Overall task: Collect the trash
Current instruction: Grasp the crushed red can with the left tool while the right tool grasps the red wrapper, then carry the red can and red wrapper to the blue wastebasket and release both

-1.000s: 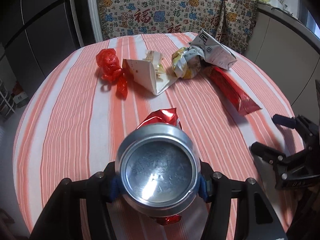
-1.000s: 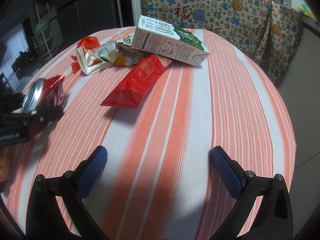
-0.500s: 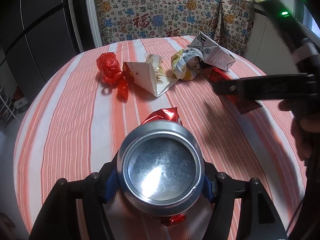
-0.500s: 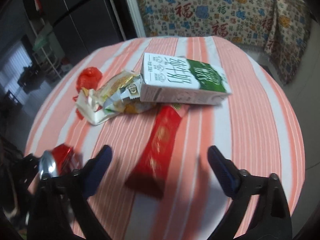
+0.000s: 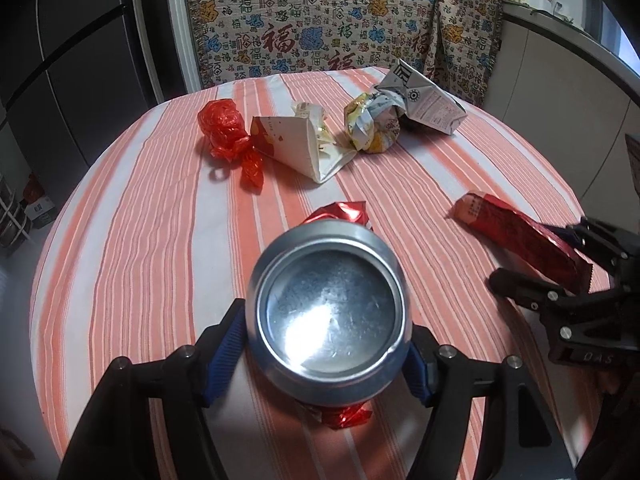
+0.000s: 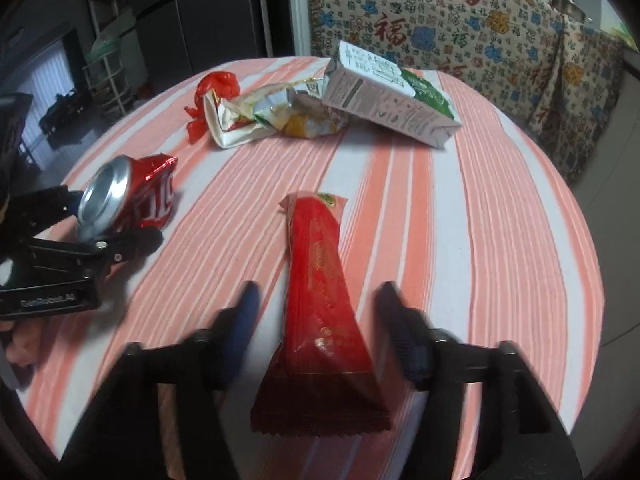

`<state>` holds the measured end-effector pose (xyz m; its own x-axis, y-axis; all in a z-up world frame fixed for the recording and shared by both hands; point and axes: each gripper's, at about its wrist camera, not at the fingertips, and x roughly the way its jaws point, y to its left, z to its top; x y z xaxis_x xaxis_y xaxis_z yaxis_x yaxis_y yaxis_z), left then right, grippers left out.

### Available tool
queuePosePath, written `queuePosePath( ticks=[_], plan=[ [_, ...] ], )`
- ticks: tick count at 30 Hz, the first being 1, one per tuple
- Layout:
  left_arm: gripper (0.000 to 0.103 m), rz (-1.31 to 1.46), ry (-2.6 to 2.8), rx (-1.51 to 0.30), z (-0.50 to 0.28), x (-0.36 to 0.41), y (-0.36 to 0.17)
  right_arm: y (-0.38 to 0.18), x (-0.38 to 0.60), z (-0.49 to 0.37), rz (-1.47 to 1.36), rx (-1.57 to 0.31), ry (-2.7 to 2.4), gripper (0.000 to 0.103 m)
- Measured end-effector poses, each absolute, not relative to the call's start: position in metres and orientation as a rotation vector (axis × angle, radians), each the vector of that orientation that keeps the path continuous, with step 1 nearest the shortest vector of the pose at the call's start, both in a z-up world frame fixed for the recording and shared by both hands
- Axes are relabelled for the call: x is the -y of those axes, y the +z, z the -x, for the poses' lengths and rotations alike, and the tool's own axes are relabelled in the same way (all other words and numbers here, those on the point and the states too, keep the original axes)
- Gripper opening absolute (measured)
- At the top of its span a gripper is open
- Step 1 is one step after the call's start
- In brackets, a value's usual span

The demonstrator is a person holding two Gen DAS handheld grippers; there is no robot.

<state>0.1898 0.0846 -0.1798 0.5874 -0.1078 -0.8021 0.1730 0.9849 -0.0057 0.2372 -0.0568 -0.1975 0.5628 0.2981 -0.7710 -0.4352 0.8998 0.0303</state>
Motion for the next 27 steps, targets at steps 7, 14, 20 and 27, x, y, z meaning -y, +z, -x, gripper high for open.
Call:
queuePosePath(
  ticks=[7, 14, 20, 27],
  plan=[
    [0.071, -0.094, -0.238, -0.924, -0.182, -0.090, -0.168, -0.191, 0.057, -0.248, 0.197, -0.944, 0.456, 0.076],
    [0.071, -0.089, -0.250, -0.876, -0.185, -0.090, -0.153, -0.167, 0.056, -0.254, 0.206, -1.004, 0.487, 0.075],
    [0.062, -0.021, -0.246, -0.879, -0.188, -0.097, -0.153, -0.169, 0.034, -0.264, 0.288, -1.081, 0.497, 0.017],
    [0.062, 0.053, -0.259, -0.850, -0.183, -0.103, -0.145, -0.147, 0.057, -0.251, 0.137, -1.032, 0.506, 0.009]
  ],
)
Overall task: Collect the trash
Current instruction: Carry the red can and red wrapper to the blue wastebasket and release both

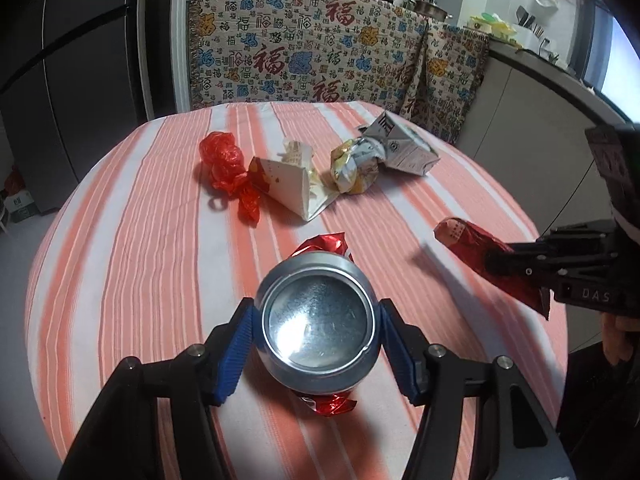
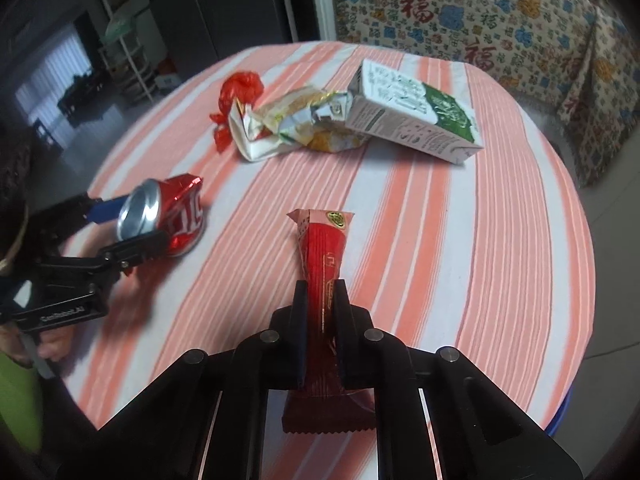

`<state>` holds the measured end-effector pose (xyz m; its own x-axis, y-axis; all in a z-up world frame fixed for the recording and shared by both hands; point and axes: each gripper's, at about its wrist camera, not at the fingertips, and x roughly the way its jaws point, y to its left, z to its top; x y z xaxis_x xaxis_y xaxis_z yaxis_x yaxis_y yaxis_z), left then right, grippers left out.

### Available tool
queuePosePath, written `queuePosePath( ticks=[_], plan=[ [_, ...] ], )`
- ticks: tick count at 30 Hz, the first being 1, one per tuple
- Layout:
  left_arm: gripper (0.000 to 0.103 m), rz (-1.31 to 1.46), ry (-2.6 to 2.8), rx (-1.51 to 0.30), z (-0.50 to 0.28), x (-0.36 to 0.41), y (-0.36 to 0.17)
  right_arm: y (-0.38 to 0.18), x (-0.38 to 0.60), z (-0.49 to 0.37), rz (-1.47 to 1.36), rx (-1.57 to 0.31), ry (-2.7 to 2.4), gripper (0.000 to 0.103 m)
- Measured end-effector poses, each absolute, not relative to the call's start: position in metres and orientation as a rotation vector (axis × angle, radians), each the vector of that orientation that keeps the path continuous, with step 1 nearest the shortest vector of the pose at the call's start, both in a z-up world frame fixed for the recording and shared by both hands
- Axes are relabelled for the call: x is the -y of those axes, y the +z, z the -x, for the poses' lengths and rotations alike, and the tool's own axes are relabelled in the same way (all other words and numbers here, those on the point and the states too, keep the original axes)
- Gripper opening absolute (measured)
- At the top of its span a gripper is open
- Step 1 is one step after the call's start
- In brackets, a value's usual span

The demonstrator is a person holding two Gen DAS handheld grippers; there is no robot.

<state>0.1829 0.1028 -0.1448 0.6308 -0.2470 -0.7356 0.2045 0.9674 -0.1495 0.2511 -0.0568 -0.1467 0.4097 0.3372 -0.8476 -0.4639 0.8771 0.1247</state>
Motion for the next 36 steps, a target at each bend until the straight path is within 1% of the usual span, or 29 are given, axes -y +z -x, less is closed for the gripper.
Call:
queuePosePath(
  ticks=[5, 13, 22, 31, 36],
  plan=[
    [0.062, 0.080, -0.314, -0.819, -0.175, -0.090, -0.137, -0.137, 0.071, -0.237, 0.091, -1.007, 0.508, 0.008],
    [0.062, 0.048, -0.348, -0.841, -0.169, -0.049, -0.140, -0.129, 0.106, -0.230, -0.025, -0.997, 0.497, 0.007],
    [0.062, 0.019, -0.372, -0.863, -0.167, -0.005, -0.131, -0.121, 0.156, -0.223, -0.099, -0.972, 0.448, 0.007],
    [0.062, -0.049, -0.503, -0.832, -0.173, 0.081, -0.100, -0.106, 0.246, -0.210, -0.135, -0.930, 0.300, 0.007],
    [0.062, -0.071, -0.578, -0.839, -0.186, 0.141, -0.098, -0.106, 0.303, -0.206, -0.157, -0.929, 0.204, 0.007]
  ],
)
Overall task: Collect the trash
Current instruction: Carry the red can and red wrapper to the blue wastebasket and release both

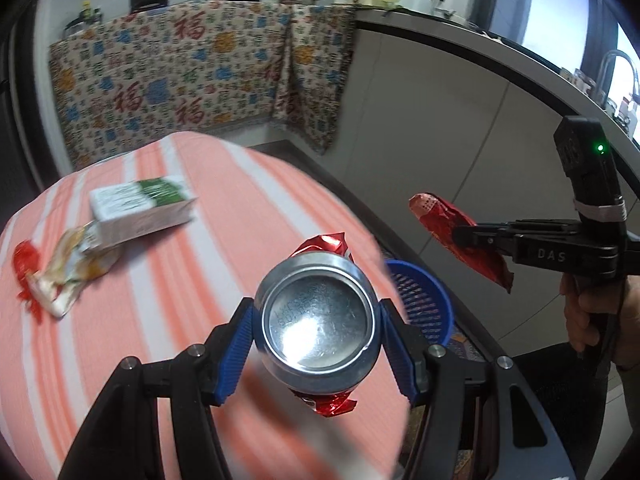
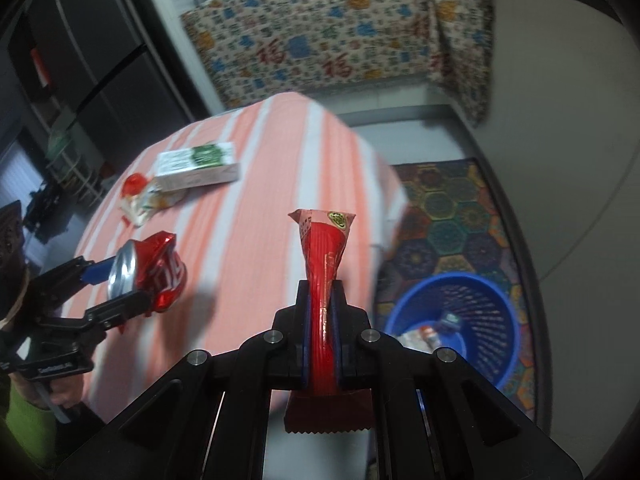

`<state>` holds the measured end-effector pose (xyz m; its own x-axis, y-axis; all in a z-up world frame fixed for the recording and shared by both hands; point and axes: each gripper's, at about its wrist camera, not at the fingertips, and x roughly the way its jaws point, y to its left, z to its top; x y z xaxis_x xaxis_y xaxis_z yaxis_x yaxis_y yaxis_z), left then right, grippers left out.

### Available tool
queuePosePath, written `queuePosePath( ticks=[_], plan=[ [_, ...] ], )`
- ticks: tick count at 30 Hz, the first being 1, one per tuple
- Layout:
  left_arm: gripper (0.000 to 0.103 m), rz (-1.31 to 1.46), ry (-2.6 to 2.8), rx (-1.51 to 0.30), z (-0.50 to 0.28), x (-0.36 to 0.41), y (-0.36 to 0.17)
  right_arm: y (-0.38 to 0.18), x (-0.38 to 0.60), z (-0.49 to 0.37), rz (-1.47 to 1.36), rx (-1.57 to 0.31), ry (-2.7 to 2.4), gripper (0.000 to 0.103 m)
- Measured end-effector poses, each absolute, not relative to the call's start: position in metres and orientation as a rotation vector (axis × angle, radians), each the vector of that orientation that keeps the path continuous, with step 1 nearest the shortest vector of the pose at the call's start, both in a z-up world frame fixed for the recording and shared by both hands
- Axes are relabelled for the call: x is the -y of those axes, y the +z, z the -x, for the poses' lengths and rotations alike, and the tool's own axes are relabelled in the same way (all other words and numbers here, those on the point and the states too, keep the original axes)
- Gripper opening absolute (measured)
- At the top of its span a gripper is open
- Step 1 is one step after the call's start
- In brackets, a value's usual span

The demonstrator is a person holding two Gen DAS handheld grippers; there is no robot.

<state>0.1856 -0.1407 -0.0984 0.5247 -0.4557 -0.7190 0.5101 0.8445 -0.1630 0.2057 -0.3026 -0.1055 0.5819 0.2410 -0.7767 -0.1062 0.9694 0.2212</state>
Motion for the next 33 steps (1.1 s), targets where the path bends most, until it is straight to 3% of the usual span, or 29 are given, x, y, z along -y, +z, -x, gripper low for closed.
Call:
queuePosePath(
  ticks=[18, 29, 33],
  plan=[
    [0.062, -0.114, -0.717, -0.939, -0.244, 0.323, -0.165, -0.169, 0.455, -0.221, -0.348, -0.961, -0.002, 0.007],
    [0.062, -0.153, -0.726, -0.974, -0.247, 0.361, -0.206, -0.198, 0.485, -0.228, -0.448, -0.996, 0.006, 0.007],
    [0.066, -0.147, -0.737, -0.972, -0.253, 0.368, -0.218, -0.204, 0.489, -0.231, -0.458, -1.001, 0.006, 0.015]
  ],
)
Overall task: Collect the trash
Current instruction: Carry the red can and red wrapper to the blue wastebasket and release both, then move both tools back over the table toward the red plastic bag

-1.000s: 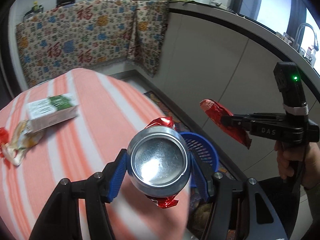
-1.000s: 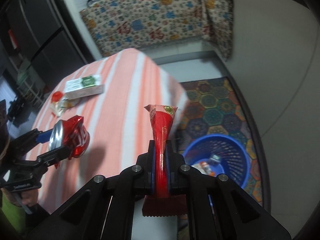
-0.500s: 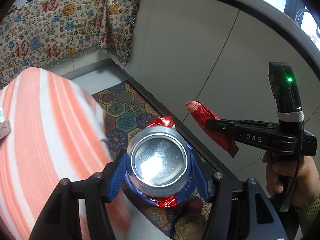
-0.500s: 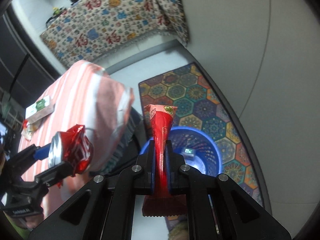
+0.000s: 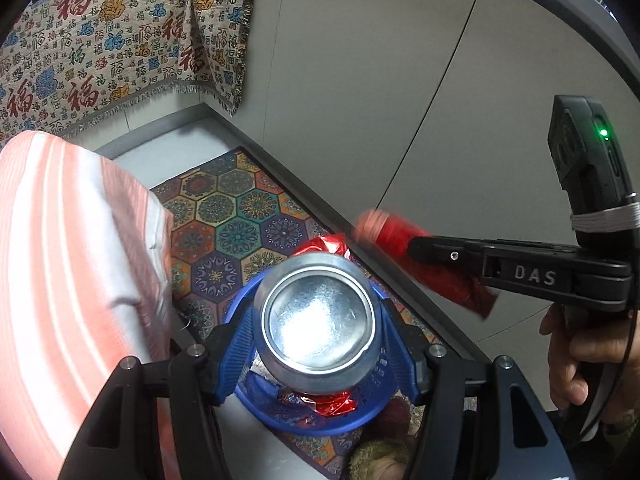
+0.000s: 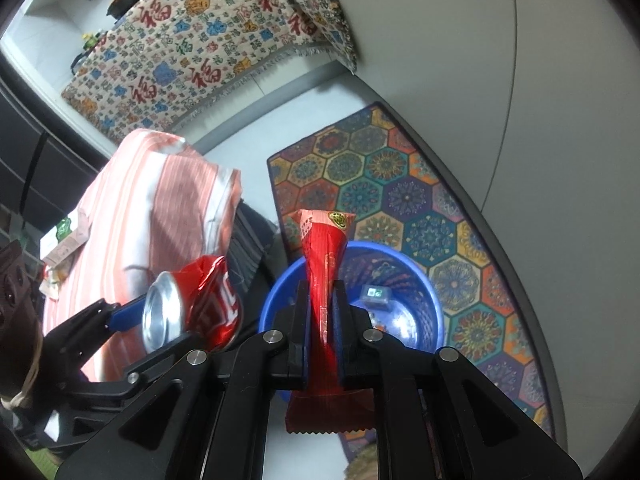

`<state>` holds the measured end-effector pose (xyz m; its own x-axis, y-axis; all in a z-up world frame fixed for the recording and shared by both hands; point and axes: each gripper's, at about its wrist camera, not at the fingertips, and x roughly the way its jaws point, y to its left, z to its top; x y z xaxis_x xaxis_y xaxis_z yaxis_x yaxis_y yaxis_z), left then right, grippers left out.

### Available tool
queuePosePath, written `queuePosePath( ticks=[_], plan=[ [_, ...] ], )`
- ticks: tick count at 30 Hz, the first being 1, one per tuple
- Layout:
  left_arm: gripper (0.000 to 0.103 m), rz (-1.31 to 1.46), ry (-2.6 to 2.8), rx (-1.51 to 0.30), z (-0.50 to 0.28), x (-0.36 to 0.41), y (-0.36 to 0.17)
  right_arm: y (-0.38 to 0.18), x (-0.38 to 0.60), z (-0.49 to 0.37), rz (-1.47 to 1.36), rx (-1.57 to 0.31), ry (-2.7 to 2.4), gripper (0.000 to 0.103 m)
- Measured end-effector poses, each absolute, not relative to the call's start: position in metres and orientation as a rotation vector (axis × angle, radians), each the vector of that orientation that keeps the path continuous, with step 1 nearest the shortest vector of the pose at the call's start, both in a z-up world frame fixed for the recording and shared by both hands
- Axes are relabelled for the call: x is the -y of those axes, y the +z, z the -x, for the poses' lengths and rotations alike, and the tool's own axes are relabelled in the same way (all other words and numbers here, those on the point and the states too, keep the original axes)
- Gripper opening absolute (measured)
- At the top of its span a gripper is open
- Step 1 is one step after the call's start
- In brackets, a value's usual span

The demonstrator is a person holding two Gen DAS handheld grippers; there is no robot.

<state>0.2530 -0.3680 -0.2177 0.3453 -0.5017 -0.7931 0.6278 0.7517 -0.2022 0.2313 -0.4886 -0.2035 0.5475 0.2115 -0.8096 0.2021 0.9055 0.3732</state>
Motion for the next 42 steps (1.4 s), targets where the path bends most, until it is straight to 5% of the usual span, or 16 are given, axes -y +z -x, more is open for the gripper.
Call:
queuePosePath(
  ticks=[3, 11, 16, 22, 31, 42],
  plan=[
    [0.068, -0.161, -0.732, -0.980, -0.256, 0.374, -0.223, -0.202, 0.493, -0.229, -0.482, -0.985, -0.003, 0.044],
    [0.068, -0.161, -0.702, -0.928, -0.239, 0.359, -0.203, -0.183, 0.494, -0.220, -0.411, -0.913, -0.076, 0.056],
    [0.068, -0.172, -0.662, -0.864, -0.213, 0.313, -0.173, -0.167, 0.475, -0.222, -0.294, -0.871, -0.111, 0.080],
    [0.069, -0.153, -0.523, -0.845, -0.192, 0.221, -0.161, -0.147, 0.430, -0.227, -0.149, -0.805, -0.087, 0.093],
    [0.069, -0.092, -0.170, -0.857, -0.182, 0.066, -0.169, -0.133, 0.287, -0.225, 0.006, -0.713, 0.186, 0.096],
    [0.071, 0.009, 0.000, -0.901, -0.175, -0.035, -0.183, -0.187, 0.107, -0.239, 0.243, -0.832, 0.419, 0.097]
  ],
)
